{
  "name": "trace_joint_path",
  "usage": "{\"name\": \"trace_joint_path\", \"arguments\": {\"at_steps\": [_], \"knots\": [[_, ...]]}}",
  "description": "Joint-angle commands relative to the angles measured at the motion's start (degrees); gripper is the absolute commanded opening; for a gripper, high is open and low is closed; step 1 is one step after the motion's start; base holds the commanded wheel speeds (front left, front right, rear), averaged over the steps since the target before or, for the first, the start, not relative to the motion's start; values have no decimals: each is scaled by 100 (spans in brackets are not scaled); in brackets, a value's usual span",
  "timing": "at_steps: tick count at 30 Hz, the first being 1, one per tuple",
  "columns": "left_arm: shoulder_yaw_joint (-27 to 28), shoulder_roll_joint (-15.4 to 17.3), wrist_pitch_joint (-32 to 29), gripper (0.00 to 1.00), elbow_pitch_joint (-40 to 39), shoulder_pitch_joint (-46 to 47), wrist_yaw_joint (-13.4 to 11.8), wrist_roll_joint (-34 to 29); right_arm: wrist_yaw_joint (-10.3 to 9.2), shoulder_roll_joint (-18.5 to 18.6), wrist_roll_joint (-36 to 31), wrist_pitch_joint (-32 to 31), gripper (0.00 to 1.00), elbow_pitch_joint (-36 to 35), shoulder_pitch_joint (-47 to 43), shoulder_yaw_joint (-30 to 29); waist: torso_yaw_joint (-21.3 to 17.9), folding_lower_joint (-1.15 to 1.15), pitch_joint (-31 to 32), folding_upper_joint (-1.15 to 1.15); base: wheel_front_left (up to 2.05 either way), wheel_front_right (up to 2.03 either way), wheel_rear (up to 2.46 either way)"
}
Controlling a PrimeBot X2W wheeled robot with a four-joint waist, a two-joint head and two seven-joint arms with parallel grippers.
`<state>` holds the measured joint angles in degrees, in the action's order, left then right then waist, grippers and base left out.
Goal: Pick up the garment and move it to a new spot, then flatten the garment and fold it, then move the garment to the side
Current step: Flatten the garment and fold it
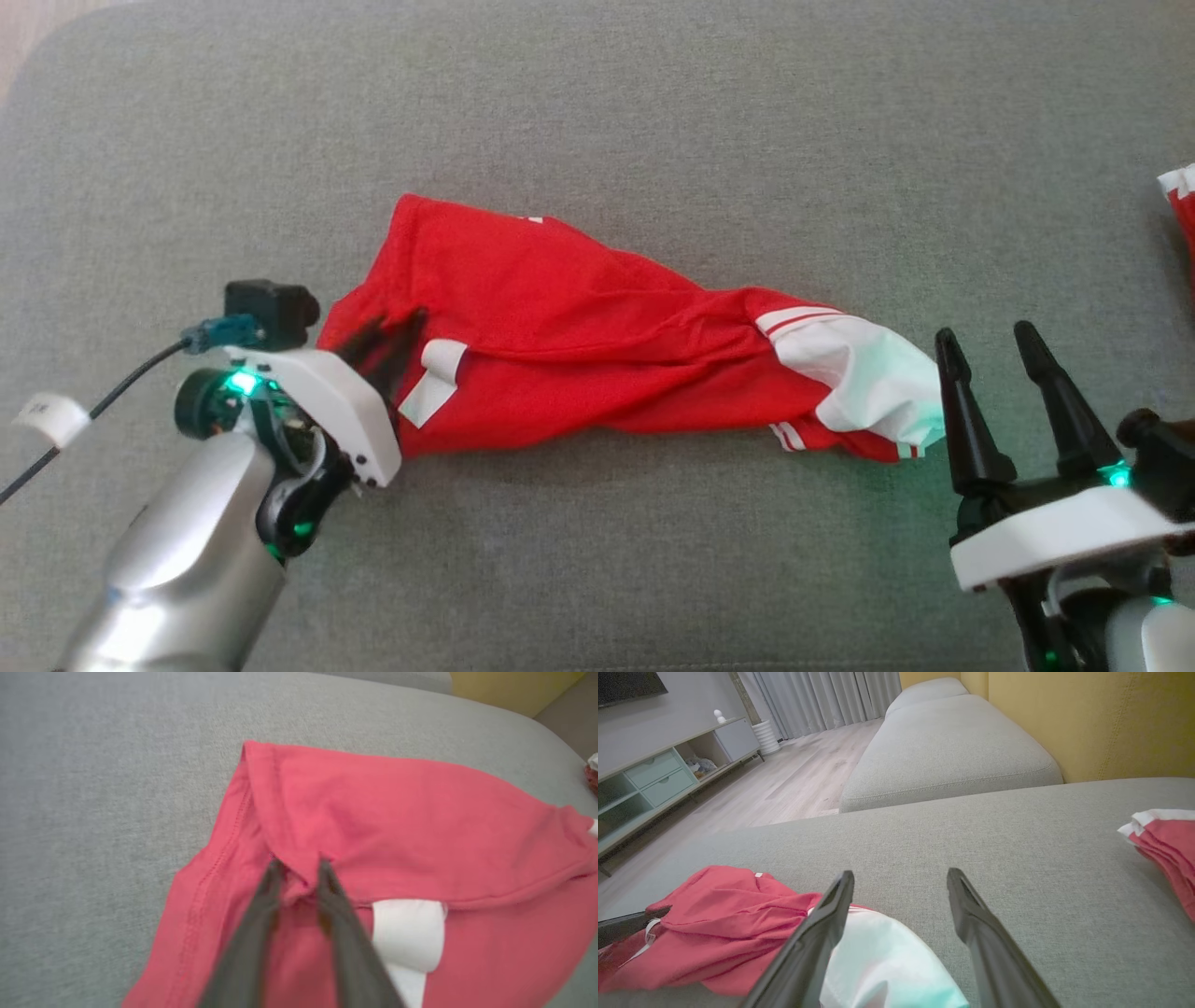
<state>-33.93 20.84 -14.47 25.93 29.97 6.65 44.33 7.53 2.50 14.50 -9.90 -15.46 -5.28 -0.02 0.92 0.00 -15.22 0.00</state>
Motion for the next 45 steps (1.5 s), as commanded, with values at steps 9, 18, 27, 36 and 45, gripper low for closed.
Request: {"name": "trace_joint_path", "arguments": {"at_steps": [9, 18, 27, 36, 45], "knots": [[-54, 321, 216, 0, -198, 320, 77, 148, -4, 38, -300, -428, 100, -24, -241, 419, -10, 0, 14, 0, 0, 0, 0], [-47, 502, 363, 0, -473, 246, 58, 162, -4, 38, -645, -643, 100, 92, -324, 498, 31, 0, -5, 0, 0, 0, 0], [-51, 489, 403, 0, -604, 264, -18, 156, -4, 38, -836, -809, 100, 296, -235, 425, 120, 0, -102, 0, 0, 0, 0], [-56, 449, 523, 0, -639, 303, -26, 148, -4, 70, -1074, -830, 100, 737, 164, 458, 162, 0, -163, 0, 0, 0, 0], [45, 465, 1062, 0, -798, 288, -74, 12, -4, 62, -1040, -734, 0, 878, 374, 184, 301, 0, -53, 0, 0, 0, 0]]}}
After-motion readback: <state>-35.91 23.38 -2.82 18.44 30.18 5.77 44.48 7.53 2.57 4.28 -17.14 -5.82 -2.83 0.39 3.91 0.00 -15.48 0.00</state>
